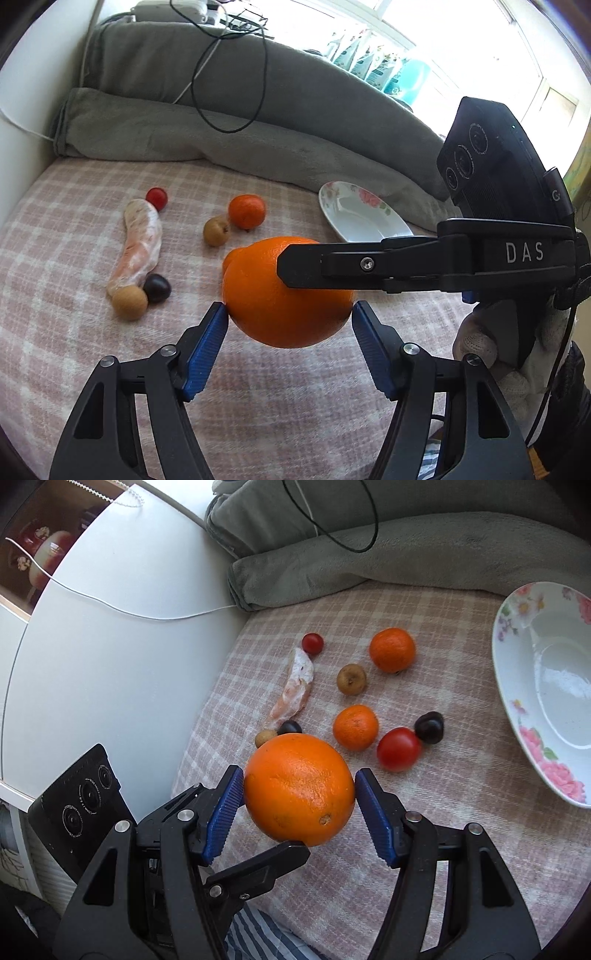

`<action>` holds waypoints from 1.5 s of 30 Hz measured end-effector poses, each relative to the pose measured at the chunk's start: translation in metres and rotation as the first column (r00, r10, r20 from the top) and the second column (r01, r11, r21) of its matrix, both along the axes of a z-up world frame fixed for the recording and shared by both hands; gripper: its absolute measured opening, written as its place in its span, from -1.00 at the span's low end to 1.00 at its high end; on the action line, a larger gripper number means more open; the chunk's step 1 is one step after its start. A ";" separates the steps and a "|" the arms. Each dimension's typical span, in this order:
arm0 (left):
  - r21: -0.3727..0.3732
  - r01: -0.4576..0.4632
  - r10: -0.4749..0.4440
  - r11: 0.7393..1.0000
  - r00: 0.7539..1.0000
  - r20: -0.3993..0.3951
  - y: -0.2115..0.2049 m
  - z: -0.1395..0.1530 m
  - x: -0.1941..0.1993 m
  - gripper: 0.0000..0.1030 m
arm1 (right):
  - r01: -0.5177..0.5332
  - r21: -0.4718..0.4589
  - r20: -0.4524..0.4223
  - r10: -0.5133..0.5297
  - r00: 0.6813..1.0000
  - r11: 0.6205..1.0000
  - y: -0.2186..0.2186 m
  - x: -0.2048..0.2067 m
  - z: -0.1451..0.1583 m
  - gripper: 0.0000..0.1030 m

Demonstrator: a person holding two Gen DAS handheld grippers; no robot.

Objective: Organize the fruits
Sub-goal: 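Carry the large orange into the white floral bowl and open both tools, then move the left tool toward a brown kiwi while the right tool approaches a tangerine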

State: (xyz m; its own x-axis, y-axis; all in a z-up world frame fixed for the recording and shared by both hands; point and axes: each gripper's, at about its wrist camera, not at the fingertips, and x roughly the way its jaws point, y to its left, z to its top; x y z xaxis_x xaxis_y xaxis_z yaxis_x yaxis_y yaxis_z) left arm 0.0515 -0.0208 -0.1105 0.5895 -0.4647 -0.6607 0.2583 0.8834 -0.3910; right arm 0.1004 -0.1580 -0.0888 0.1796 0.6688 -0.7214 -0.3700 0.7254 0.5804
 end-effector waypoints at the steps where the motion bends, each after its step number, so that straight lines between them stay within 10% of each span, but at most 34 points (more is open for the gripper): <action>1: 0.001 0.011 -0.011 1.000 1.000 0.004 -0.005 0.001 0.003 0.33 | 0.010 0.000 0.004 -0.010 1.000 1.000 -0.007 0.001 0.002 0.28; 28: 0.034 0.191 -0.192 0.981 0.981 0.004 -0.118 -0.004 0.063 0.34 | 0.231 0.030 0.006 -0.231 0.973 0.972 -0.128 0.036 -0.003 0.28; 45: 0.060 0.126 -0.129 0.990 0.990 0.053 -0.089 0.009 0.045 0.29 | 0.368 -0.071 0.303 -0.331 0.893 0.927 -0.142 0.009 0.043 0.55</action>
State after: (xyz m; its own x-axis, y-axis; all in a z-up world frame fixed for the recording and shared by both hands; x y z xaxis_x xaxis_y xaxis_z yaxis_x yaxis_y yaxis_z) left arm 0.0969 -0.1097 -0.1013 0.5646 -0.5016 -0.6555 0.3907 0.8620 -0.3231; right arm 0.1092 -0.3000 -0.0462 0.5926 0.4345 -0.6782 -0.2132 0.8966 0.3881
